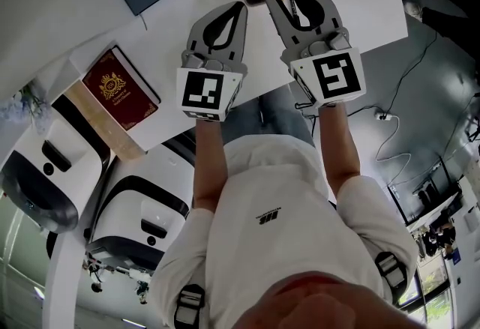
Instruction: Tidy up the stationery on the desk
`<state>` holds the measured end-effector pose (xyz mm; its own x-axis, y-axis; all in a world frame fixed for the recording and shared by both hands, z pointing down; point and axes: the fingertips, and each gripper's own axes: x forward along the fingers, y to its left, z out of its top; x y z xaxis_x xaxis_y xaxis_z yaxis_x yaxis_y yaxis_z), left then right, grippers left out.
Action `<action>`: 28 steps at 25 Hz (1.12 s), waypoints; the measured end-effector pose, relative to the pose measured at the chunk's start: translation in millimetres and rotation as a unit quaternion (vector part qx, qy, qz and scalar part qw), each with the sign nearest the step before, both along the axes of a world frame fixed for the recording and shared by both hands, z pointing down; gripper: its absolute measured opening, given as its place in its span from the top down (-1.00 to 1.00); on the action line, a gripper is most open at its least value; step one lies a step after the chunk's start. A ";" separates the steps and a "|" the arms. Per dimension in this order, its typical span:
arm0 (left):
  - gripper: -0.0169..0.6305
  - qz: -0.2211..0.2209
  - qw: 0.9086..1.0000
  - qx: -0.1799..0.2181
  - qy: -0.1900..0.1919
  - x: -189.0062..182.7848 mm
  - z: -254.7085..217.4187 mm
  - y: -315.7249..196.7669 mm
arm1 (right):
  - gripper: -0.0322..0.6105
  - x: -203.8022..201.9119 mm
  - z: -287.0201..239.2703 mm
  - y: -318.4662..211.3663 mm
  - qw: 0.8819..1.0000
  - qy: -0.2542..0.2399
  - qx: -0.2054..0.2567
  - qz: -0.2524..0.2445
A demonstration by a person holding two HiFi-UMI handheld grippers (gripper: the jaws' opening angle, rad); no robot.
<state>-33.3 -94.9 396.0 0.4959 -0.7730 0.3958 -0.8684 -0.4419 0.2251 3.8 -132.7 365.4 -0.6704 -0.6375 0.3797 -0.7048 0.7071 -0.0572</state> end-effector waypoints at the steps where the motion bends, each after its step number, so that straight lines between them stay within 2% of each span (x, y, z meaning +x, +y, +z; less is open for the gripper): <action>1: 0.95 0.000 1.000 0.002 0.000 -0.3 -1.3 -1.6 | 0.70 0.3 -2.8 -3.5 1.000 -0.006 0.005 0.004; 9: 0.95 0.002 1.000 0.008 0.001 -0.1 -6.1 -10.4 | 0.70 -2.3 -19.3 -27.7 0.998 -0.052 0.023 0.031; 15: 0.95 0.003 1.000 0.012 0.004 0.6 -6.7 -18.5 | 0.70 -6.6 -4.6 -37.4 0.996 -0.077 0.006 0.045; 21: 0.95 0.006 1.000 0.008 0.009 0.2 -2.1 -21.0 | 0.68 -12.6 34.7 -35.5 0.998 -0.047 -0.033 0.041; 24: 0.95 0.004 1.000 0.007 0.016 -0.3 -1.5 -21.6 | 0.56 -14.6 41.9 -32.7 0.998 -0.029 -0.034 0.031; 28: 0.95 0.011 1.000 0.004 0.021 2.1 -0.9 -19.4 | 0.56 -9.8 39.3 -28.8 0.999 -0.017 -0.029 0.035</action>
<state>-31.2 -114.3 395.2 0.5295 -0.7645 0.3677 -0.8479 -0.4633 0.2577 -6.0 -161.5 404.6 -0.6389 -0.6604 0.3946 -0.7488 0.6514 -0.1221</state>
